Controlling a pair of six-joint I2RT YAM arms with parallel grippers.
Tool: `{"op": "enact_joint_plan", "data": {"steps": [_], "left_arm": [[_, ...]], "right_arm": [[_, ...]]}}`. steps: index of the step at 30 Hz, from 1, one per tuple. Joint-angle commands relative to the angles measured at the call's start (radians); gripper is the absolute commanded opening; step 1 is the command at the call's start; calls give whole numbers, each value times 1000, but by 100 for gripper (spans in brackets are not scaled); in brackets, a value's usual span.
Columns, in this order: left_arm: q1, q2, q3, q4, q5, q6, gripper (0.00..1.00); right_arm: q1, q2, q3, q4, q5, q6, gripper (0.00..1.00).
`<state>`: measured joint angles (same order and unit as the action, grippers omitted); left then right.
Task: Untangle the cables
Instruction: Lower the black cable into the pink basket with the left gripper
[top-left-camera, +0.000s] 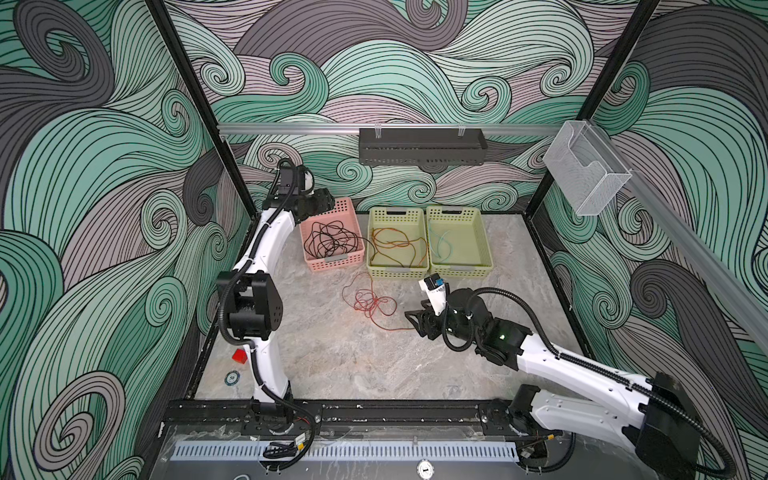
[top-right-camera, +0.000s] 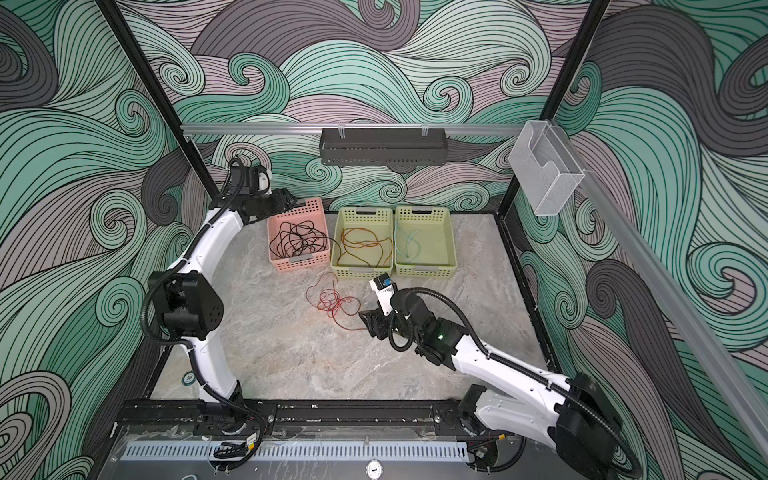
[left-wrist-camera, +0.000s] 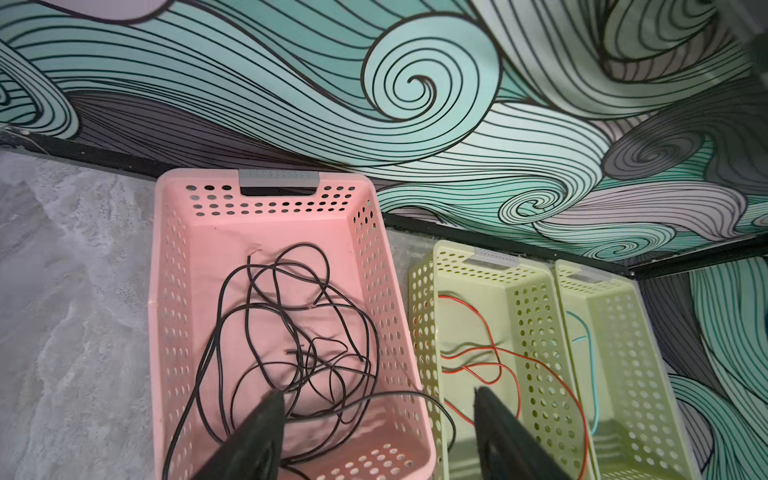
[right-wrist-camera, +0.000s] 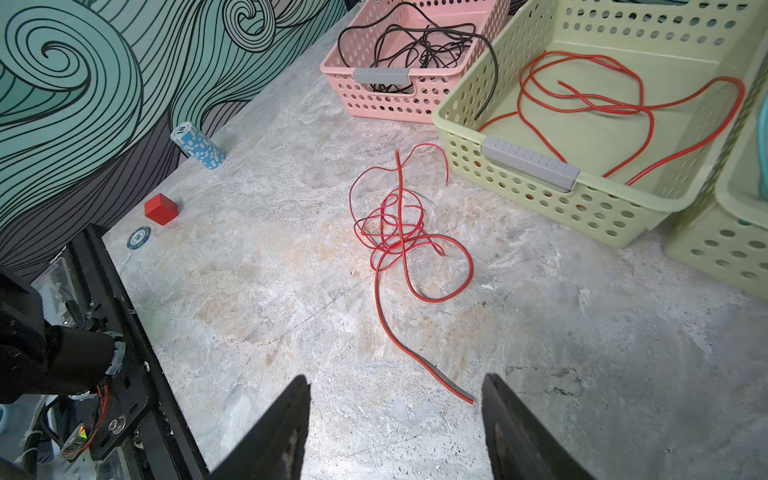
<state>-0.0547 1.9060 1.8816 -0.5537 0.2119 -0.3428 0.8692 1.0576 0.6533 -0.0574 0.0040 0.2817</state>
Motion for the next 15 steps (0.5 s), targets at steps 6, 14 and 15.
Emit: {"op": "enact_joint_plan", "data": {"steps": [6, 14, 15], "left_arm": [[-126, -446, -520, 132, 83, -114, 62], [-208, -415, -569, 196, -195, -31, 65], [-200, -353, -496, 140, -183, -23, 66]], "right_arm": [[-2, -66, 26, -148, 96, -7, 63], [-5, -39, 92, -179, 128, -11, 66], [-5, -35, 91, -177, 128, -6, 66]]}}
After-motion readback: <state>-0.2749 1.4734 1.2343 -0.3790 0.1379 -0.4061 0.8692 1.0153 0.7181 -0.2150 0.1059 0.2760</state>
